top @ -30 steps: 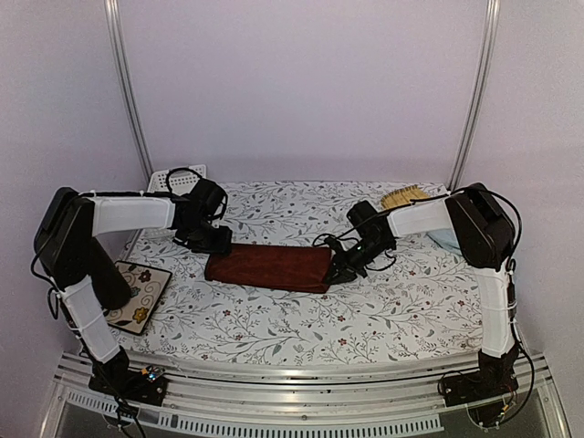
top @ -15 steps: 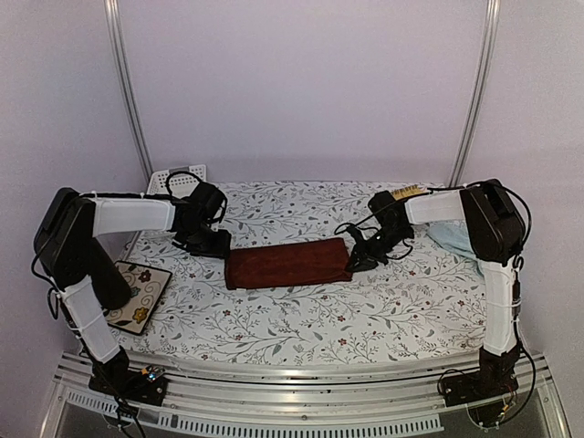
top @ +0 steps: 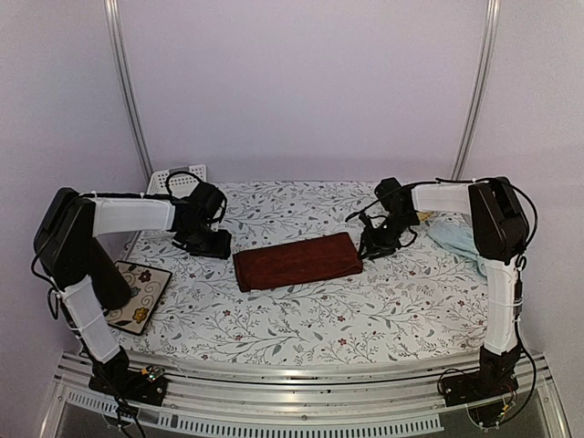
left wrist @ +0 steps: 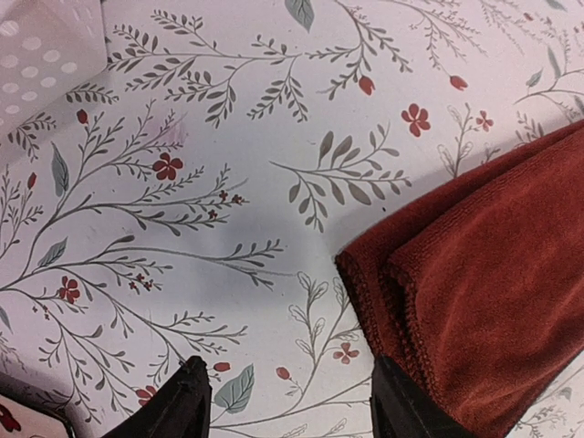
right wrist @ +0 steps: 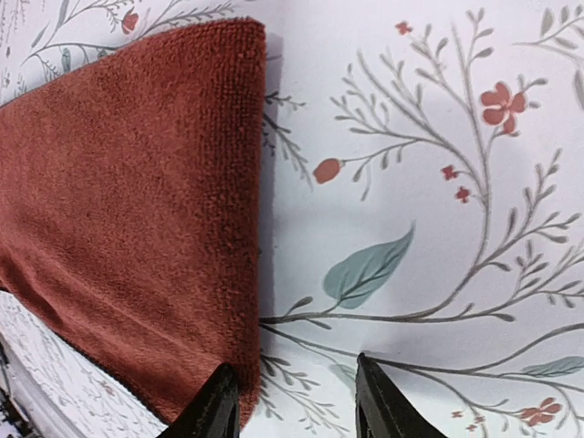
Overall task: Roll the towels
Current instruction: Move the towel to the center of the board.
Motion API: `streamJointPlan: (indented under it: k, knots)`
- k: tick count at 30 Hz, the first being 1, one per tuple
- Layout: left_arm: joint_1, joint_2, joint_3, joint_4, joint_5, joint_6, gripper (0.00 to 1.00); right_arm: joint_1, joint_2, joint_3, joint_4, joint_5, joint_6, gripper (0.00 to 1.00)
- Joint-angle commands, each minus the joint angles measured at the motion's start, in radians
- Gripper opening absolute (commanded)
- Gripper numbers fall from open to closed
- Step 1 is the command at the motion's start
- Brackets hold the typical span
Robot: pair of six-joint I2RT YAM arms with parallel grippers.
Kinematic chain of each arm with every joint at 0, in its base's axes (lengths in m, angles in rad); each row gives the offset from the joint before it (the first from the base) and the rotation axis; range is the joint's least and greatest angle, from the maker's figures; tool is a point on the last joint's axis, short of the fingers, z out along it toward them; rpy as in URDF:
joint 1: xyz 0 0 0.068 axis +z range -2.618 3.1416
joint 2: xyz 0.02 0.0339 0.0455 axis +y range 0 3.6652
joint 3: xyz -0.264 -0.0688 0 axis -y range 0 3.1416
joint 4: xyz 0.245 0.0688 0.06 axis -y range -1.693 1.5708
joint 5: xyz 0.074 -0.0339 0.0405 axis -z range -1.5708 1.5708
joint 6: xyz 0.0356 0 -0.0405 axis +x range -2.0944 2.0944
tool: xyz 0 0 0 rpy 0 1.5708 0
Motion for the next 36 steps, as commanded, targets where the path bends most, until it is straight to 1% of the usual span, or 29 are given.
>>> streamJointPlan:
  k: [1, 3, 5, 7, 9, 13, 15, 18, 19, 21, 23, 28, 31, 36]
  knots:
    - [0.01, -0.039, -0.009, 0.001, 0.006, 0.006, 0.62, -0.025, 0.011, -0.045, -0.113, 0.285, -0.007, 0.5]
    - [0.012, -0.036, -0.011, 0.004, 0.007, 0.009, 0.64, -0.024, -0.019, -0.048, -0.123, 0.308, -0.002, 0.55]
    - [0.013, -0.026, -0.006, 0.007, 0.017, 0.011, 0.67, -0.023, -0.047, -0.049, -0.129, 0.311, 0.002, 0.57]
    - [0.013, -0.01, 0.009, 0.008, 0.03, 0.021, 0.69, -0.016, -0.078, -0.049, -0.125, 0.295, 0.003, 0.58]
    - [0.013, 0.019, 0.035, 0.01, 0.031, 0.042, 0.7, -0.005, -0.104, -0.047, -0.115, 0.244, 0.004, 0.58]
    - [0.014, 0.077, 0.09, 0.041, 0.04, 0.105, 0.71, 0.031, -0.137, -0.044, -0.102, 0.173, 0.004, 0.58]
    - [0.017, 0.097, 0.102, 0.079, 0.083, 0.138, 0.71, 0.049, -0.138, -0.05, -0.101, 0.148, 0.004, 0.59]
    - [0.027, 0.13, 0.126, 0.138, 0.194, 0.169, 0.72, 0.076, -0.14, -0.078, -0.092, 0.135, 0.008, 0.59]
    - [0.03, 0.143, 0.134, 0.154, 0.252, 0.18, 0.73, 0.082, -0.143, -0.09, -0.087, 0.132, 0.01, 0.58]
    - [0.034, 0.165, 0.148, 0.178, 0.308, 0.209, 0.73, 0.091, -0.15, -0.108, -0.078, 0.127, 0.012, 0.58]
    - [0.04, 0.228, 0.156, 0.194, 0.356, 0.235, 0.73, 0.099, -0.157, -0.121, -0.071, 0.12, 0.019, 0.58]
    - [0.068, 0.283, 0.143, 0.206, 0.43, 0.242, 0.68, 0.115, -0.165, -0.123, -0.072, 0.114, 0.023, 0.59]
    - [0.081, 0.271, 0.108, 0.225, 0.445, 0.239, 0.62, 0.125, -0.164, -0.115, -0.072, 0.111, 0.023, 0.59]
    - [0.082, 0.231, 0.044, 0.236, 0.486, 0.233, 0.56, 0.131, -0.15, -0.095, -0.077, 0.107, 0.017, 0.59]
